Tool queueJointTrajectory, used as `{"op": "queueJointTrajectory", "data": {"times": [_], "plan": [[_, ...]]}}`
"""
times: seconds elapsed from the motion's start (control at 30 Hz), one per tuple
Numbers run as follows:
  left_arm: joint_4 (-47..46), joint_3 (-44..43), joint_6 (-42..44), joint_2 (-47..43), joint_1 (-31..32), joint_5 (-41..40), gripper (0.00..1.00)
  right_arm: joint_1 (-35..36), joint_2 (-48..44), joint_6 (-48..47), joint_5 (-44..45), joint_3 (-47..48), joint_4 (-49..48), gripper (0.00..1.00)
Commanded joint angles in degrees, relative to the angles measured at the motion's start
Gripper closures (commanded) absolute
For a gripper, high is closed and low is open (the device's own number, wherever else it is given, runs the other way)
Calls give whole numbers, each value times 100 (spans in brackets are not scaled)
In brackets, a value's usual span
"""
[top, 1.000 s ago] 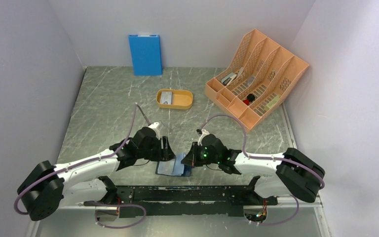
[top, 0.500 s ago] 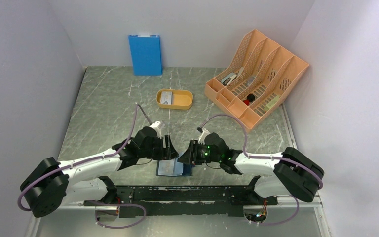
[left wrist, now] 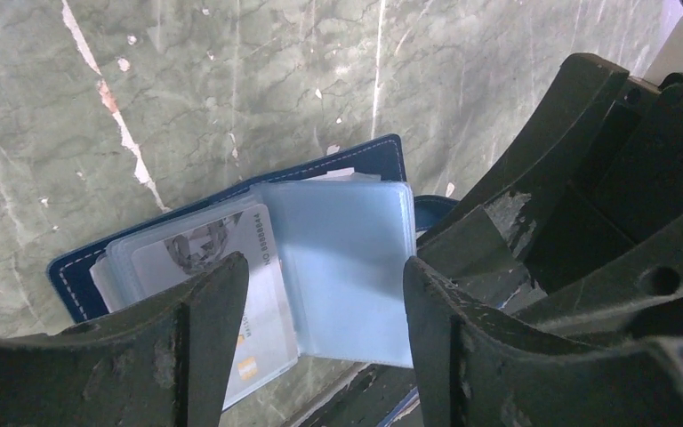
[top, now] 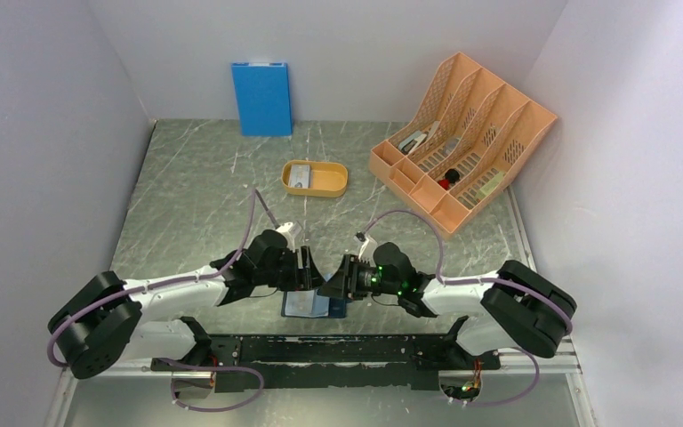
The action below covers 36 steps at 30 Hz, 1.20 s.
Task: Put the credit cards into the card holder
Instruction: Turn over the card slot in the card holder.
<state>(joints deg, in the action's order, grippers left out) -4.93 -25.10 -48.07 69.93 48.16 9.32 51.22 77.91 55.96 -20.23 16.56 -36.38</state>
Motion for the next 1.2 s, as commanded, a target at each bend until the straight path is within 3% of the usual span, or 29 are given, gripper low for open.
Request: {"op": "queueJointTrajectory", "data": {"times": [0.0,0.37,0.77,1.17], "plan": [[-475,42,-91,139,34,275,32,-42,103,61,-207,-25,-483,51],[-561,26,-59,390,64,310,40,-55,294,90,-253,14,-568,51],[-139,-3,88,503,78,-196,93,-158,39,62,13,-16,32,53],[-219,265,-57,520,75,-352,95,-350,-175,640,392,-558,196,77]]}}
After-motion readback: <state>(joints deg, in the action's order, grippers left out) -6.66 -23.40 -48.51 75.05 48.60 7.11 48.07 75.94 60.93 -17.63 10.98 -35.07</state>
